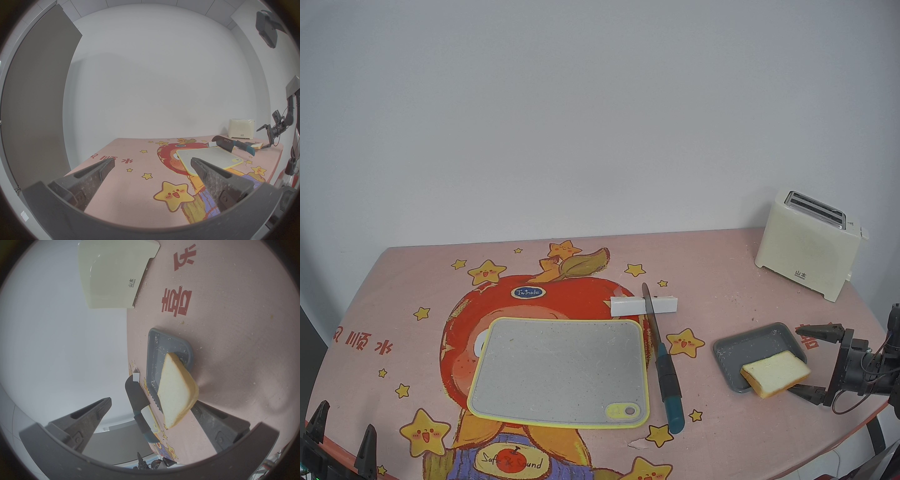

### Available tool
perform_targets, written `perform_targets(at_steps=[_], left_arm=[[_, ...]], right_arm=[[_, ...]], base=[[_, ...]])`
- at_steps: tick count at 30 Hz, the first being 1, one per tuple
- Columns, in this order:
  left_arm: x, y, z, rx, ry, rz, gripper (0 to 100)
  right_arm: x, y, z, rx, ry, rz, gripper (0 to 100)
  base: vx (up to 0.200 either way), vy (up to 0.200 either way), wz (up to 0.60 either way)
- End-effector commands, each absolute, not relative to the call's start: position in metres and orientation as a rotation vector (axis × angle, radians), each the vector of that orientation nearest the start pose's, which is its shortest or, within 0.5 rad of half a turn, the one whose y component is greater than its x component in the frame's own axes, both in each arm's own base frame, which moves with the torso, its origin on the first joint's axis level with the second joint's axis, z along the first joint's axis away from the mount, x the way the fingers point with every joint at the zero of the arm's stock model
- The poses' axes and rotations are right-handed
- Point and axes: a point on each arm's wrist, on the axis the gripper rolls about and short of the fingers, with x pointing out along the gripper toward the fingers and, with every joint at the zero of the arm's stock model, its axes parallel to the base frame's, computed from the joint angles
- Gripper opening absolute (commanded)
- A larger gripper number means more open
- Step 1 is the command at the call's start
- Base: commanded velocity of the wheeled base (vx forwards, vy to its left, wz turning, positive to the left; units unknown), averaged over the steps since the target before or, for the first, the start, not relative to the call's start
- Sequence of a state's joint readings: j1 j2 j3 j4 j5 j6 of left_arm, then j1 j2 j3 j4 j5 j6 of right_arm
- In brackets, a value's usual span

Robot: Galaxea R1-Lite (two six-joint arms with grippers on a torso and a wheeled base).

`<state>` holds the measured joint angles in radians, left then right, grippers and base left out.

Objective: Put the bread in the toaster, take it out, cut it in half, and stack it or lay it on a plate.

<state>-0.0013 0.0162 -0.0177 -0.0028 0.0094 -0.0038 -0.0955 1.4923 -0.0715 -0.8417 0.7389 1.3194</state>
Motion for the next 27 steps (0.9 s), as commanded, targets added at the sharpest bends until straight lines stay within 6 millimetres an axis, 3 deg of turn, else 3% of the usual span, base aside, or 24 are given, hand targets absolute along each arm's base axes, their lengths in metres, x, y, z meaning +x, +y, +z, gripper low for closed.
perform_targets(at_steps=[1,11,12,27], left_arm=[[-0.0228,0.0002,0.0758,-0.005,-0.003,0.008,100],[-0.0228,0.0003,0.0758,-0.005,-0.003,0.009,100],[-0.0228,0.0002,0.0758,-0.005,-0.003,0.008,100],[-0.0228,0.0003,0.0756,-0.005,-0.002,0.009,100]], right_arm=[[0.1601,0.0002,0.0837,1.476,0.899,0.178,100],[0.1599,0.0002,0.0831,1.476,0.901,0.177,100],[0.1599,0.0002,0.0831,1.476,0.901,0.177,0],[0.1576,0.0052,0.0779,1.462,0.947,0.18,0]], base=[[0.0,0.0,0.0],[0.0,0.0,0.0],[0.0,0.0,0.0],[0.0,0.0,0.0]])
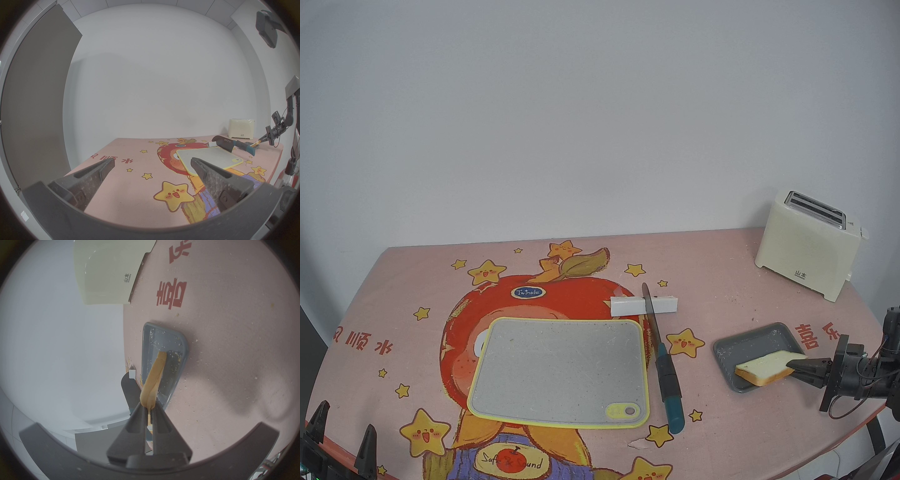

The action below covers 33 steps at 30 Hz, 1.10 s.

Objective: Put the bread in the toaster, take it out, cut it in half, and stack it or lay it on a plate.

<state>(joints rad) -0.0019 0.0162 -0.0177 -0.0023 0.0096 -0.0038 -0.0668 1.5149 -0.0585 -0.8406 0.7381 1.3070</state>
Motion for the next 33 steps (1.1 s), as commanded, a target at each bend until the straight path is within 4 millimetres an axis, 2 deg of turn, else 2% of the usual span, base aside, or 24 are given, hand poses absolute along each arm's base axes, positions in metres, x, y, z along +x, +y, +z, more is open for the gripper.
perform_targets(at_steps=[1,12,22,33], left_arm=[[-0.023,0.0,0.076,-0.005,-0.003,0.008,100],[-0.023,0.0,0.076,-0.005,-0.003,0.008,100],[-0.023,0.0,0.076,-0.005,-0.003,0.009,100],[-0.023,0.0,0.076,-0.005,-0.003,0.008,100]], right_arm=[[0.158,0.005,0.078,1.462,0.945,0.179,0],[0.157,0.005,0.079,1.46,0.943,0.186,0],[0.141,0.013,0.088,1.409,0.895,0.293,0],[0.139,0.013,0.09,1.406,0.881,0.302,0]], base=[[0.0,0.0,0.0],[0.0,0.0,0.0],[0.0,0.0,0.0],[0.0,0.0,0.0]])
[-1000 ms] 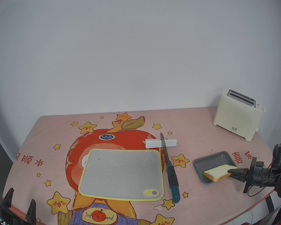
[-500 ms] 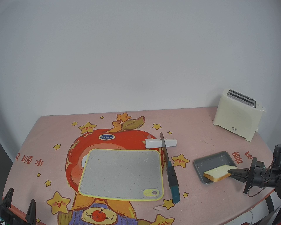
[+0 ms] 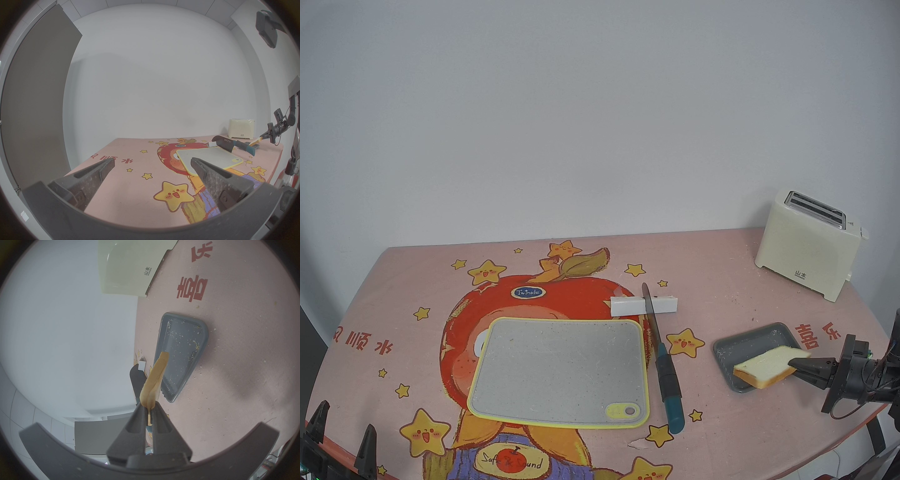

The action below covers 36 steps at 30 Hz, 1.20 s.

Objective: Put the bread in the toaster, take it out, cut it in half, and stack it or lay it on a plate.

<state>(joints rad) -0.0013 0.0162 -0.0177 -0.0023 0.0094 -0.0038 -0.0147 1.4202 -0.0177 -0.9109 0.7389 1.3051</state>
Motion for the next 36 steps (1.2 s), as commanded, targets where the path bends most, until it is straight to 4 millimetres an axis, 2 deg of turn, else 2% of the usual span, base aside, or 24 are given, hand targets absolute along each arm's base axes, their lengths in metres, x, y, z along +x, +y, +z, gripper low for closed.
perform_targets(at_steps=[1,9,16,28,36], left_arm=[[-0.023,0.0,0.076,-0.005,-0.003,0.009,100],[-0.023,0.0,0.076,-0.005,-0.003,0.009,100],[-0.023,0.0,0.076,-0.005,-0.003,0.008,100],[-0.023,0.0,0.076,-0.005,-0.002,0.009,100],[-0.023,0.0,0.076,-0.005,-0.003,0.008,100]], right_arm=[[0.139,0.013,0.09,1.406,0.88,0.301,0],[0.138,0.013,0.092,1.395,0.866,0.312,0],[0.123,0.014,0.111,1.351,0.747,0.408,0],[0.122,0.015,0.114,1.328,0.726,0.44,0],[0.124,0.014,0.116,1.169,0.647,0.461,0]], base=[[0.0,0.0,0.0],[0.0,0.0,0.0],[0.0,0.0,0.0],[0.0,0.0,0.0],[0.0,0.0,0.0]])
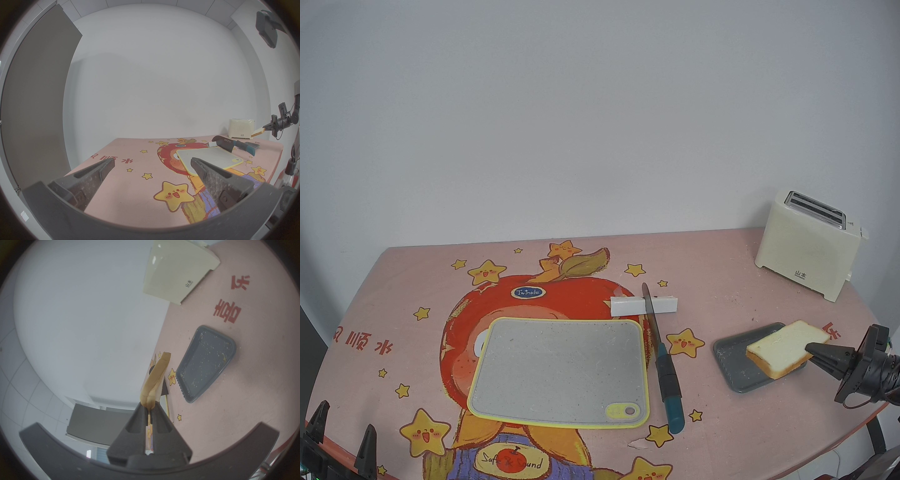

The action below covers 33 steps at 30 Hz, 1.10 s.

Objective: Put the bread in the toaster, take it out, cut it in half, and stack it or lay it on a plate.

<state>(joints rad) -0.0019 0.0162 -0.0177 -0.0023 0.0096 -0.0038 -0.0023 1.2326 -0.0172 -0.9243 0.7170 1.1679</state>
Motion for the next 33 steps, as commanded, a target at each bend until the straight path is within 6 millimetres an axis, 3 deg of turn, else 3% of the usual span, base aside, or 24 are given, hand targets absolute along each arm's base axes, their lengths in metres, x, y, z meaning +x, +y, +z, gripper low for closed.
perform_targets(at_steps=[1,13,33], left_arm=[[-0.0228,0.0002,0.0758,-0.005,-0.003,0.008,100],[-0.0228,0.0002,0.0756,-0.005,-0.002,0.008,100],[-0.0228,0.0003,0.0758,-0.005,-0.003,0.009,100]], right_arm=[[0.1238,0.0142,0.1159,1.157,0.642,0.462,0],[0.1306,0.0128,0.1203,0.76,0.473,0.465,0],[0.1241,0.0126,0.112,0.26,0.366,0.543,0]], base=[[0.0,0.0,0.0],[0.0,0.0,0.0],[0.0,0.0,0.0]])
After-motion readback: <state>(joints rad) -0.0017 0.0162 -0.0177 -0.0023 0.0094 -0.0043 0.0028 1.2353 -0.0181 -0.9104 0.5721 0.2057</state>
